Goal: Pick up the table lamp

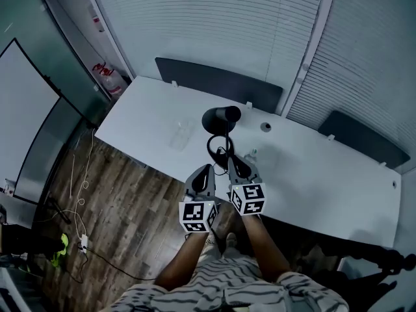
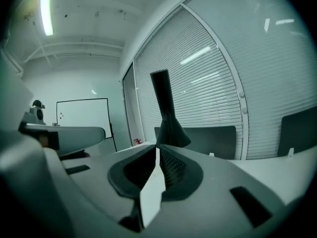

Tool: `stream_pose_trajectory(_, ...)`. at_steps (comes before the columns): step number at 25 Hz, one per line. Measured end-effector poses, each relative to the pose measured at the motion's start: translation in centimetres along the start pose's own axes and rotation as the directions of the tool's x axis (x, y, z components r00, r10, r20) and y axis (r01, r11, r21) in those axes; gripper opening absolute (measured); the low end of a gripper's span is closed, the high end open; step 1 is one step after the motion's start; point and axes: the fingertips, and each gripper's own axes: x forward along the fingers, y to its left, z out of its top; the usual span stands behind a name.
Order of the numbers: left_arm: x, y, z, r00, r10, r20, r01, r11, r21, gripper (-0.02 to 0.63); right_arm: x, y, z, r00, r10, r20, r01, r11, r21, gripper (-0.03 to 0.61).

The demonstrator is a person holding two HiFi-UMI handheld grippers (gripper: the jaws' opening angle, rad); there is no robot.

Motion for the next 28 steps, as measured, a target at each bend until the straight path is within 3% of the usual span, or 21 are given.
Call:
stream_pose_trajectory(3, 0.8, 0.5, -0.6, 1.0, -0.011, -0.018, 0.011, 1.0, -0.002, 0.008, 1.7, -0.8, -1.2, 1.0, -0.009, -0.001, 0.009, 1.0, -0.017, 0.014)
stream_pose_trajectory(8, 1.8, 1.1, -2.0, 0.999, -0.023, -0.046, 0.022, 1.0, -0.004, 0.008, 5.1, -1.9, -2.9, 0.997, 0.052, 0.065, -0.049, 0.998, -0.046, 0.022)
stream_pose_trajectory(11, 2.4, 1.1, -2.2, 0.998, -0.032, -0.053, 0.033, 0.999, 0.008, 0.008, 6.6, -2.8, -3.8, 0.997, 0.051, 0.062, -0.047, 0.997, -0.064, 0.086)
stream_pose_trajectory(18, 3.3, 1.2, -2.2, 0.997, -0.04, -0.06, 0.041, 0.999, 0.018, 0.008, 9.3, -3.6, -5.3, 0.996, 0.061, 0.059, -0.059, 0.998, -0.029, 0.135)
stream_pose_trajectory(22, 3.6, 1.4, -2.6, 0.997, -0.036, -0.064, 0.037, 0.999, 0.021, 0.008, 10.7, -4.4, -6.2, 0.998, 0.04, 0.043, -0.037, 0.996, -0.076, 0.132)
stream_pose_trajectory(28, 3.9, 1.2, -3.1, 0.997, -0.044, -0.071, 0.046, 0.999, 0.024, 0.008, 11.4, -4.9, -6.4, 0.998, 0.023, 0.065, -0.018, 0.998, -0.068, 0.061)
